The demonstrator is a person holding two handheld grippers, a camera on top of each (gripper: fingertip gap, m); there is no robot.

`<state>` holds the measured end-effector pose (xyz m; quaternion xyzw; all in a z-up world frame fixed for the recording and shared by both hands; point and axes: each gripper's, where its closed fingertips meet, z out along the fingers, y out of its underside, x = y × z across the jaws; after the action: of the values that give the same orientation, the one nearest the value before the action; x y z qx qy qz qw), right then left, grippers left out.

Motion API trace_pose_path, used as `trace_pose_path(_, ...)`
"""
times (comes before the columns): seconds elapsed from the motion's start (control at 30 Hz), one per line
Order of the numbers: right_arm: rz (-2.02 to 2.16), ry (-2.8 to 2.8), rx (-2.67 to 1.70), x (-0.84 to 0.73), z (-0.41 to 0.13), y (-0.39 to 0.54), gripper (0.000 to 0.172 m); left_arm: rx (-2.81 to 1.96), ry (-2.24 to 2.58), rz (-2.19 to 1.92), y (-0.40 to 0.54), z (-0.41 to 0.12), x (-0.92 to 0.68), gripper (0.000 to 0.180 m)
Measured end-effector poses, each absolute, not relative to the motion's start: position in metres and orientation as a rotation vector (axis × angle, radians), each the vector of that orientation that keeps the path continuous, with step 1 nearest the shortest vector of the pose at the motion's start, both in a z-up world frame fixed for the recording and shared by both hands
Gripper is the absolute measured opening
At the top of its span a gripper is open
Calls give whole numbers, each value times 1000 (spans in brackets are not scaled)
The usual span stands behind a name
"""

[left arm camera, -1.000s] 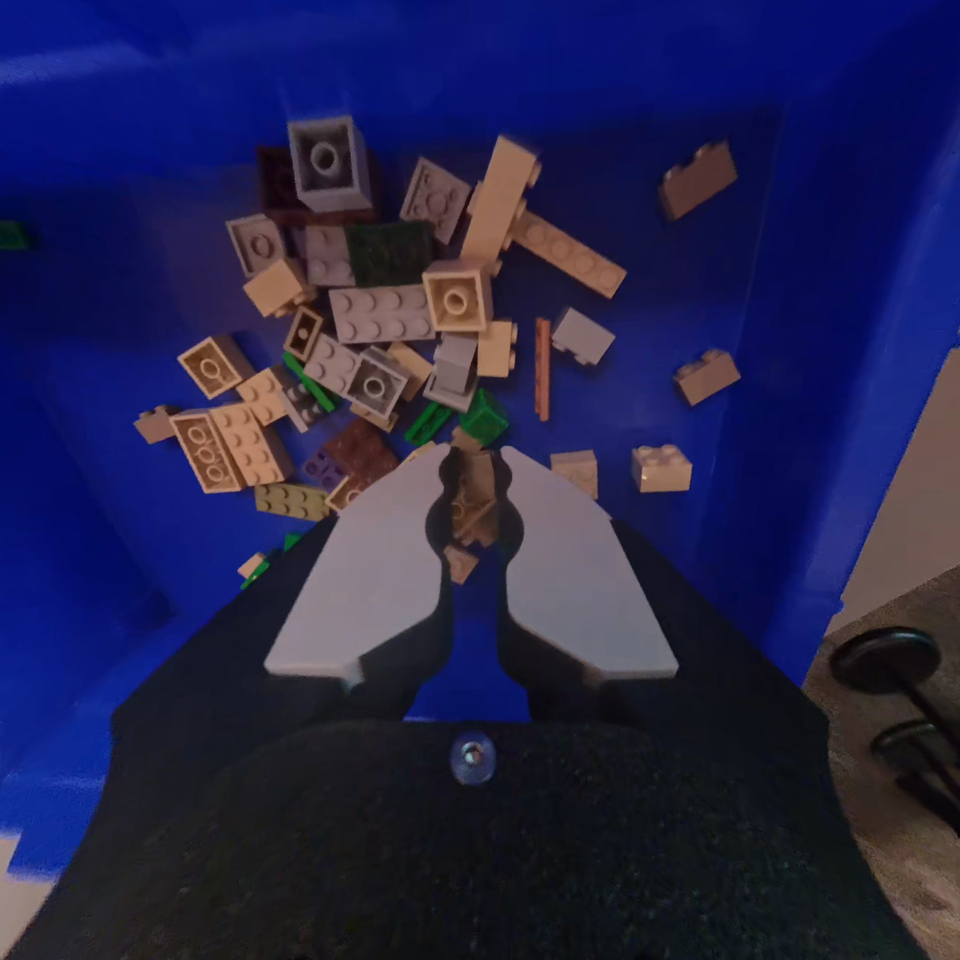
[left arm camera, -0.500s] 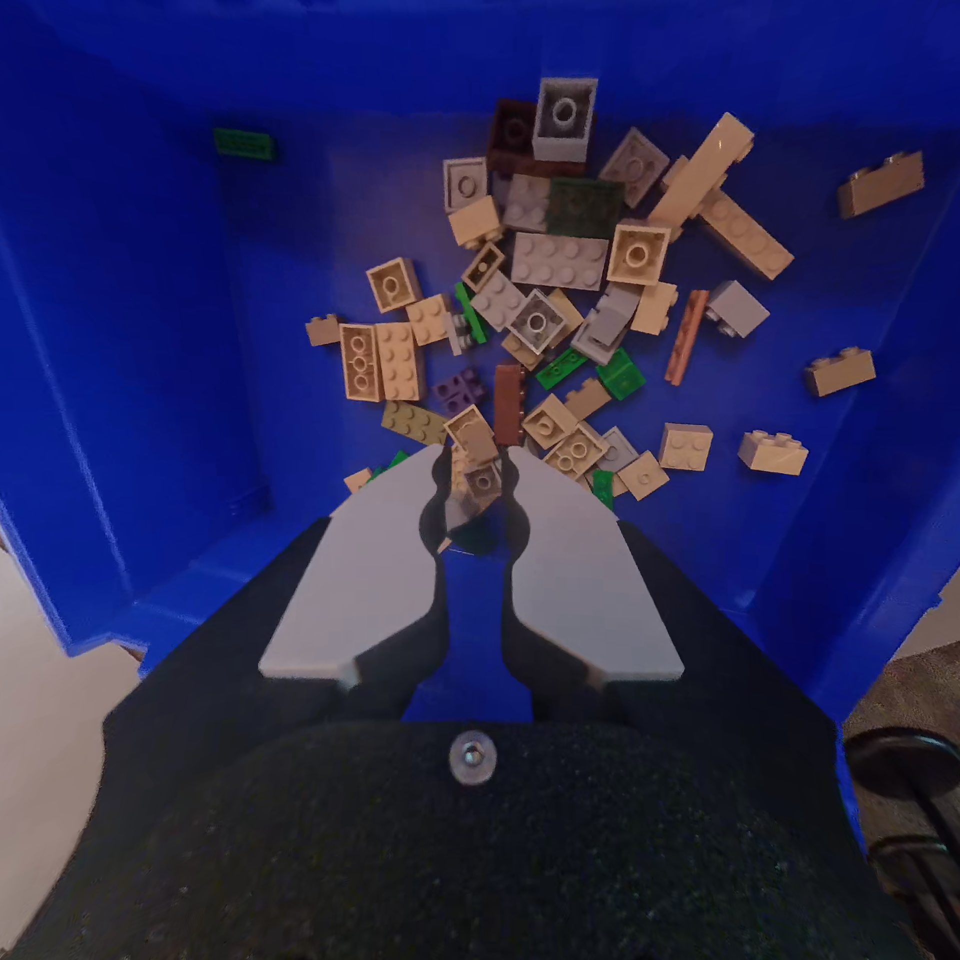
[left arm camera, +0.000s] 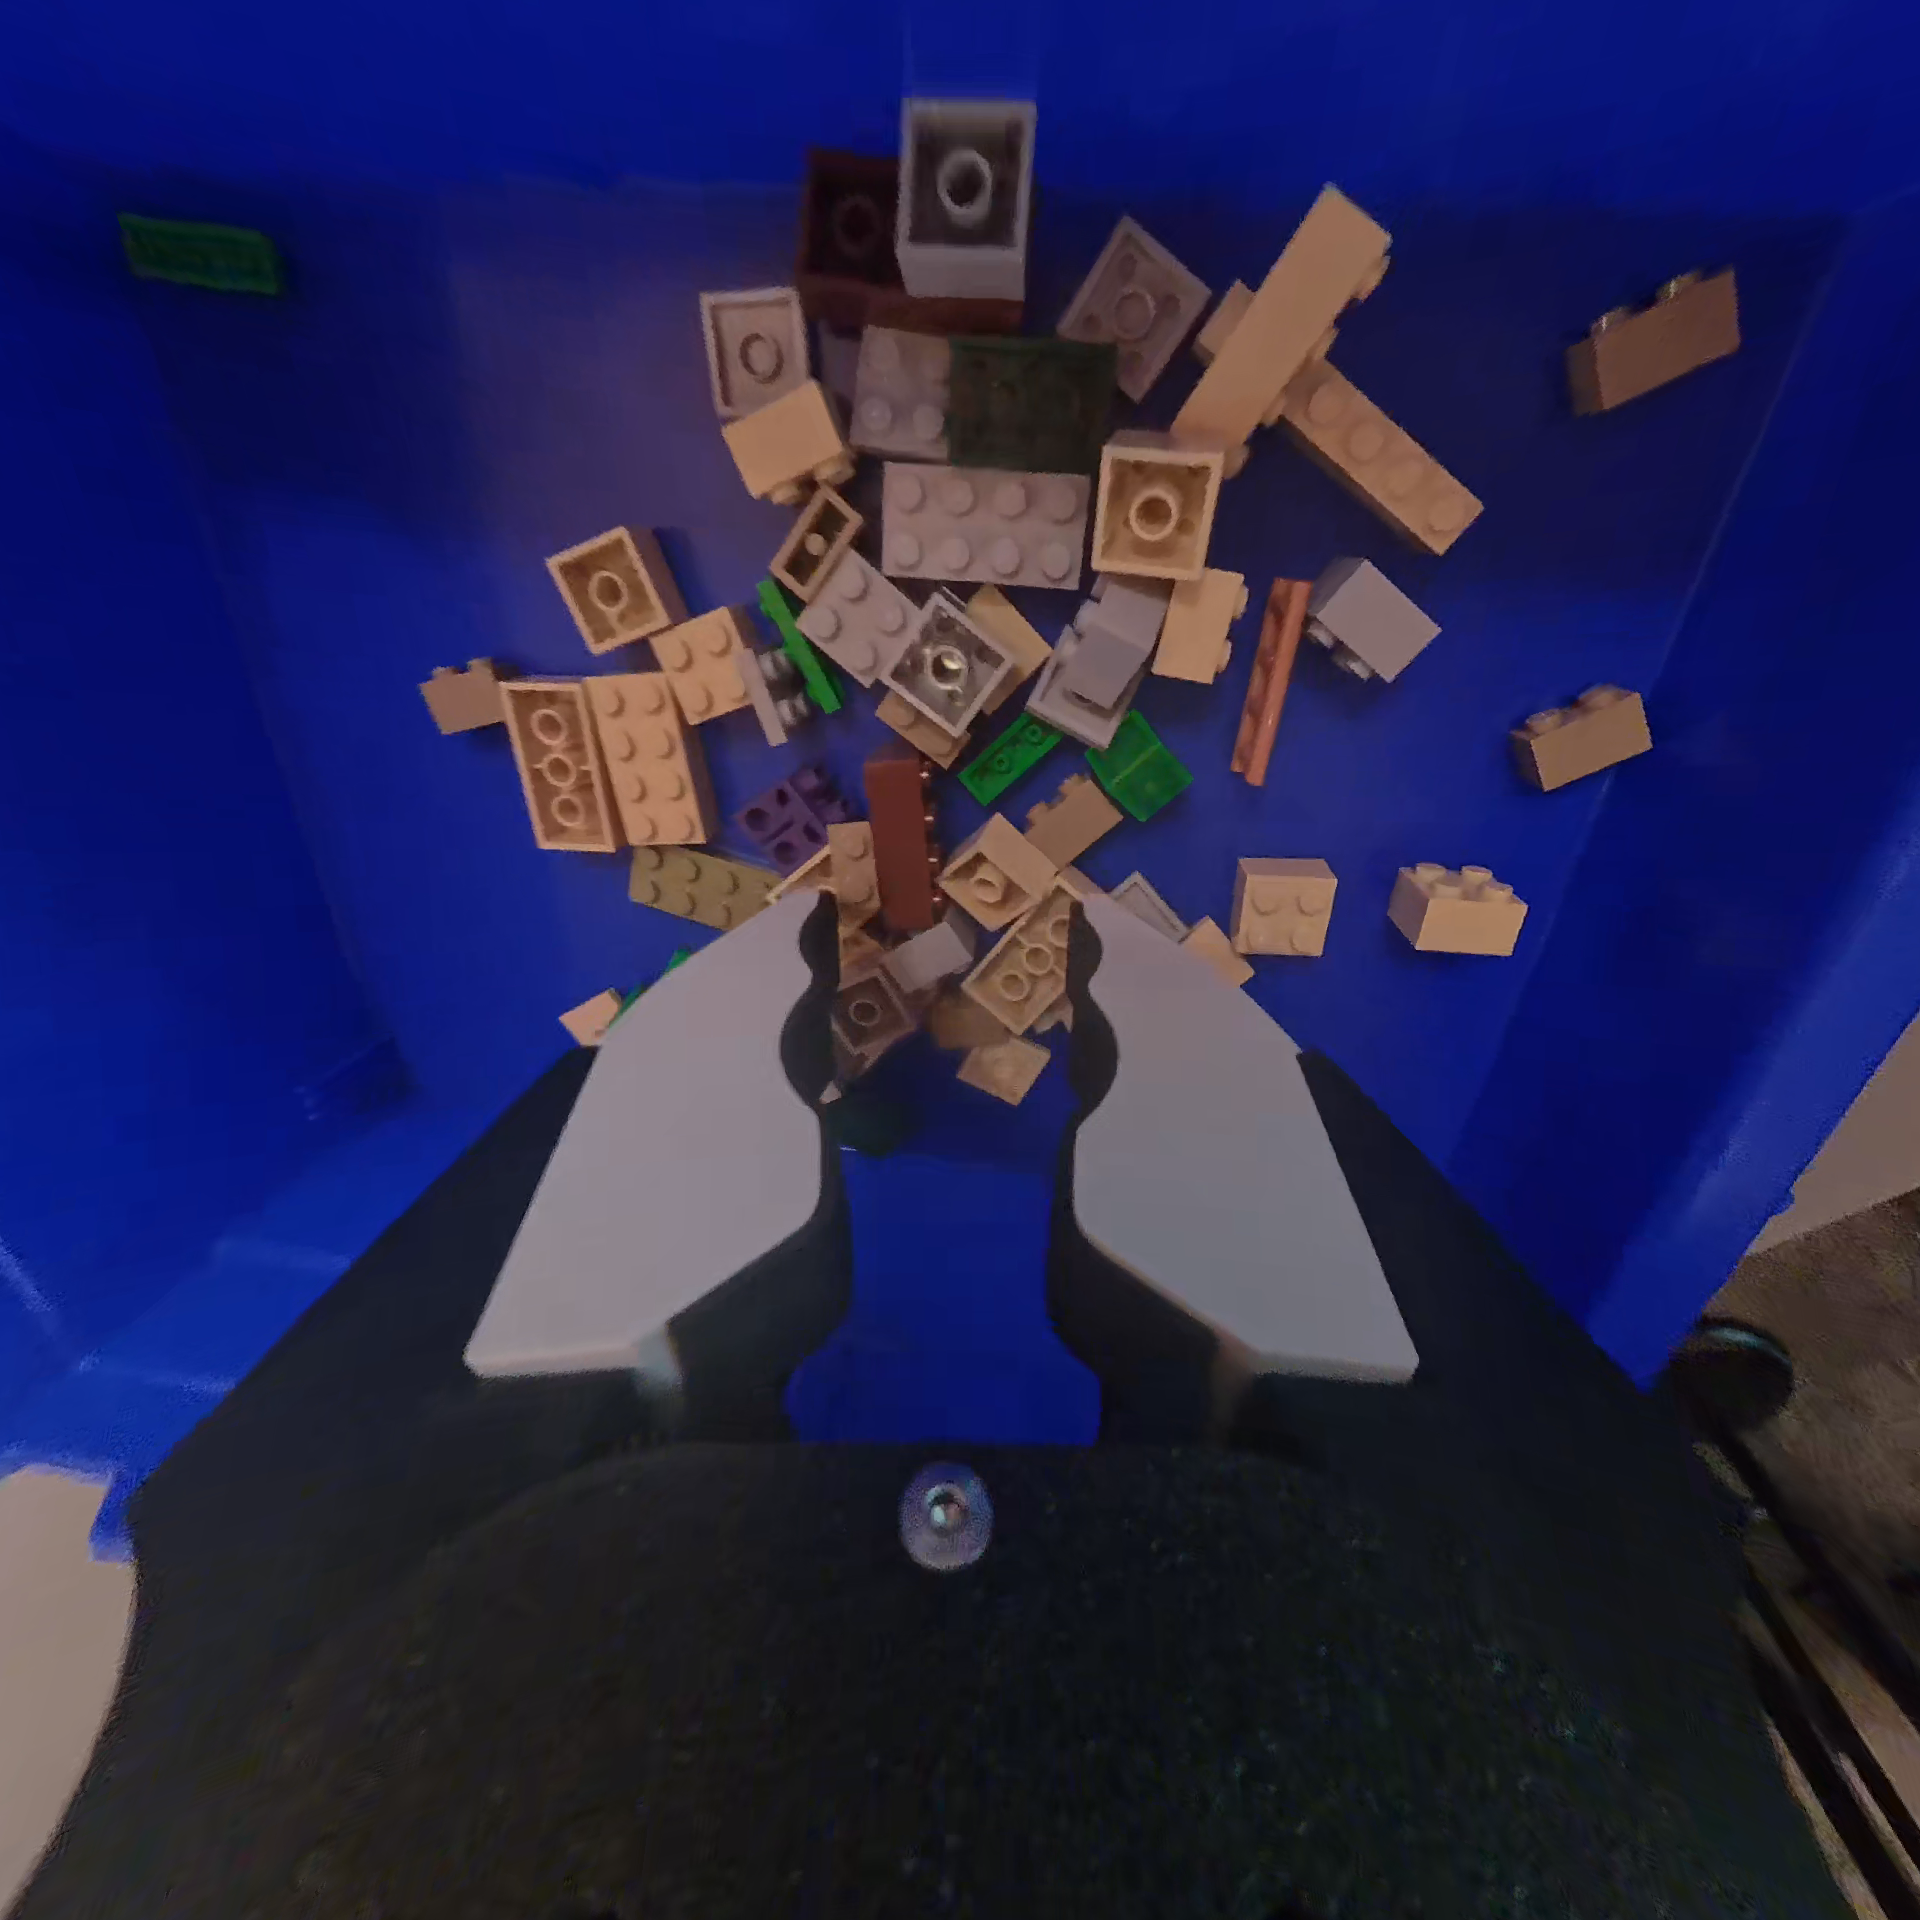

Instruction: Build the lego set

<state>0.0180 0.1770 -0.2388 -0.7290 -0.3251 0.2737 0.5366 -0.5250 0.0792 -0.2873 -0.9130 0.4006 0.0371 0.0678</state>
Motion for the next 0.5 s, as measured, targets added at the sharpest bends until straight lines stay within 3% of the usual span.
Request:
trace_pose_path(0.37, 658, -774, -1728, 19, -237, 176, 0, -2801, 1240, 73, 74, -294, -525, 32)
trace_pose_path(0.43, 659, -773, -1725, 19, -236, 176, 0, -2809, 1246, 52, 72, -295, -524, 23)
trace_pose_path(0.5, 660, -773, -1722, 20, -235, 175, 0, -2790, 1257, 100, 74, -295, -527, 2)
